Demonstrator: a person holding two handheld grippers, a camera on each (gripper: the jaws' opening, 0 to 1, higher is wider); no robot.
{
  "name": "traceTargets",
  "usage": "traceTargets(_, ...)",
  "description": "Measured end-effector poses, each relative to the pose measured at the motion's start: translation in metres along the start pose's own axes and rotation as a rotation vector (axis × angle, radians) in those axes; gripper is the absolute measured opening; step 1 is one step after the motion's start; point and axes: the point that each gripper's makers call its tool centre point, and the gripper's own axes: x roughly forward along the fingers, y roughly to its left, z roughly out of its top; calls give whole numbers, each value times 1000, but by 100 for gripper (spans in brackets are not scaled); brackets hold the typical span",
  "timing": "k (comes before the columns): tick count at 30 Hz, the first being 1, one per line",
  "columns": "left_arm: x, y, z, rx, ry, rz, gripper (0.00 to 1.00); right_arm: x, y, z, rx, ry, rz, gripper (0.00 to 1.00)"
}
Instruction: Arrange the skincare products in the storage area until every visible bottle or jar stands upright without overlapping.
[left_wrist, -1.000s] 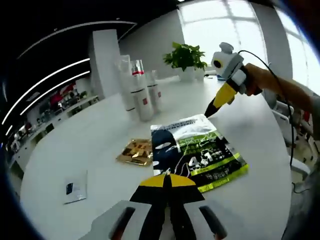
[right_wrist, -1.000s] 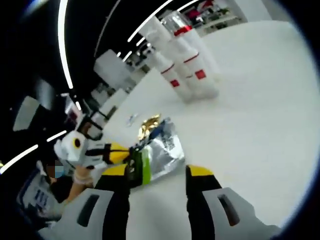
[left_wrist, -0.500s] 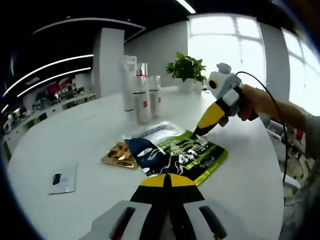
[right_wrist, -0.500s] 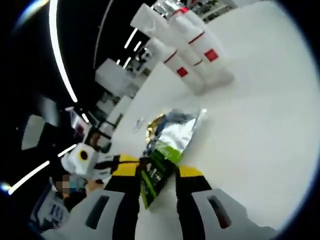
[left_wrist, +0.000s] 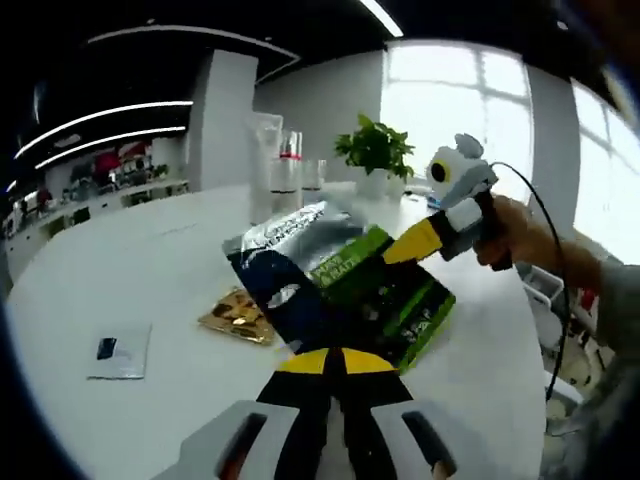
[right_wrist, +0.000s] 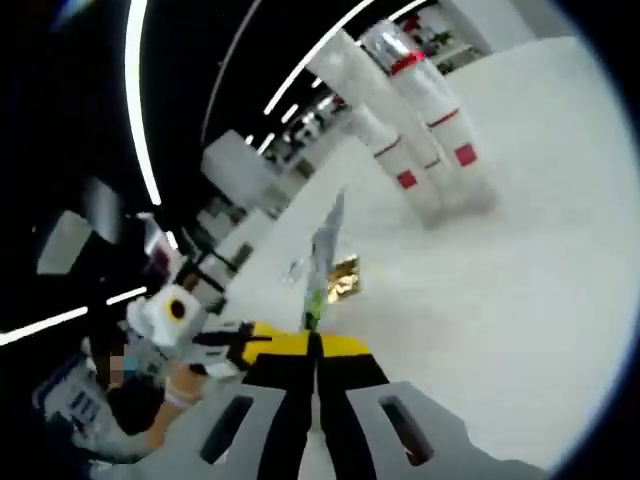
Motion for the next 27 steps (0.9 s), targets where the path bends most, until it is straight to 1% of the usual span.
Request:
traceTargets(1,-3,-2,10,-37,-47,-27,9,-2,9,3,-10,-3,22,0)
traceTargets(2,-7,-3,19,-75,-87,-43,17,-5,18,2,-15,-8,38,0)
traceTargets(3,-13,-5,27,-126,-145,-38,24,-8,30,6,-35,-19,58,0)
traceTargets(4,-18,-5,34,-141,-181,-42,29,-11,39,8,-59,-40,56,0)
traceTargets(5,-31,7,47,-139,-215,-58,34,-14,48,16,-93,-76,71,0)
traceTargets(6,-35,9,51,-157,-236,-57,37,-19,57,25,-103,-105,93,0)
traceTargets(7,-37,9,57,-197,-261,-70,39,-22,64,31,-99,-135,111,0)
traceTargets(8,-38,7,59,-236,-274,-91,42,-25,71,38,-100,-167,132,0)
traceTargets(9,-39,1,61,-279,-289,-155,44,-31,82,45,-96,-207,176,0)
traceTargets(10,-40,-12,64,-312,-304,-233,44,-35,92,53,-90,-252,214,0)
traceTargets(11,-41,-21,67,-349,-317,-289,44,-39,100,54,-92,-282,238,0)
traceTargets(12,-39,-29,73,-398,-334,-365,43,-42,108,56,-73,-313,261,0)
traceTargets(13,-38,-32,76,-415,-347,-399,40,-44,111,59,-75,-334,277,0)
traceTargets(14,-43,-37,89,-477,-402,-467,35,-44,112,60,-76,-345,279,0)
traceTargets(15,-49,-39,103,-545,-464,-520,29,-44,115,62,-66,-376,284,0)
traceTargets(16,-51,-39,106,-561,-482,-535,21,-44,117,63,-51,-396,298,0)
traceTargets(17,-55,-38,118,-606,-533,-568,20,-44,120,65,-35,-429,323,0)
traceTargets(19,-57,-34,127,-657,-572,-577,20,-42,119,69,-3,-474,327,0)
traceTargets(20,-57,-32,130,-671,-579,-578,20,-42,120,73,-2,-500,348,0)
traceTargets(24,-54,-30,130,-676,-574,-567,20,-38,116,83,33,-533,372,0)
traceTargets(27,-53,-30,126,-681,-556,-564,16,-34,117,83,58,-541,388,0)
